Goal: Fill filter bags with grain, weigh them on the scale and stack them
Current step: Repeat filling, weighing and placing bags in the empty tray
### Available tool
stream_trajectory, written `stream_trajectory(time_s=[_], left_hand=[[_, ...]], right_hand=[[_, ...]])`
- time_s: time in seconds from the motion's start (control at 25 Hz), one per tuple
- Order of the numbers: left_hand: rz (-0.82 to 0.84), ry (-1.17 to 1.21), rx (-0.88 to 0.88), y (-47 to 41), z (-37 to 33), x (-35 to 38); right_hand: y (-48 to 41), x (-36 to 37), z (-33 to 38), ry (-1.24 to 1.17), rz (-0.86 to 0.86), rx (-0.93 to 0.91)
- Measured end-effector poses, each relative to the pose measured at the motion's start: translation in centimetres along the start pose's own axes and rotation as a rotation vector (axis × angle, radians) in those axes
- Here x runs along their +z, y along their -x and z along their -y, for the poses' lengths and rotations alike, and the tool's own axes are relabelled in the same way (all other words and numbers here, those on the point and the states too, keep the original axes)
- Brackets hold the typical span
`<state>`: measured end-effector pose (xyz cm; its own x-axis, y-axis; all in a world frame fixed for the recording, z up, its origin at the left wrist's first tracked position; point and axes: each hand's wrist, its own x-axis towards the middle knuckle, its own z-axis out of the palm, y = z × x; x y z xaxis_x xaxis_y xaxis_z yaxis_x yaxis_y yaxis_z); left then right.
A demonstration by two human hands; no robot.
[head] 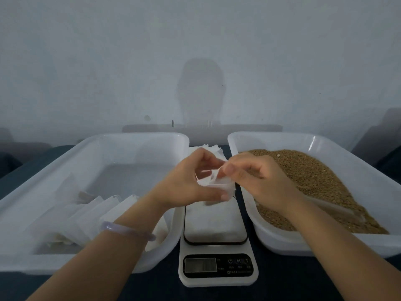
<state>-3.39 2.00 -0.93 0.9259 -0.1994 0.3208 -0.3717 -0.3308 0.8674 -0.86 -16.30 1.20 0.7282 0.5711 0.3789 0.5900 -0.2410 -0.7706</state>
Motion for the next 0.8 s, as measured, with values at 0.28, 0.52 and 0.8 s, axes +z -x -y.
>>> stream_trajectory(time_s=[0.28,0.52,0.8], left_hand=[[0.163,0.174,-0.098,0.1,-0.5,0.5],[0.018,0.431,-0.267,-0.4,0.1,0.3],[0.034,0.5,-0.273,-0.9,0.6,0.1]], right_hand=[[-0.2,-2.8,1.6,-0.063,0.067,0.073],[1.2,-12.6,-7.4,0.709,0.265,0.689],[3.8,-13.6,-11.9,0.787,0.32,0.78]])
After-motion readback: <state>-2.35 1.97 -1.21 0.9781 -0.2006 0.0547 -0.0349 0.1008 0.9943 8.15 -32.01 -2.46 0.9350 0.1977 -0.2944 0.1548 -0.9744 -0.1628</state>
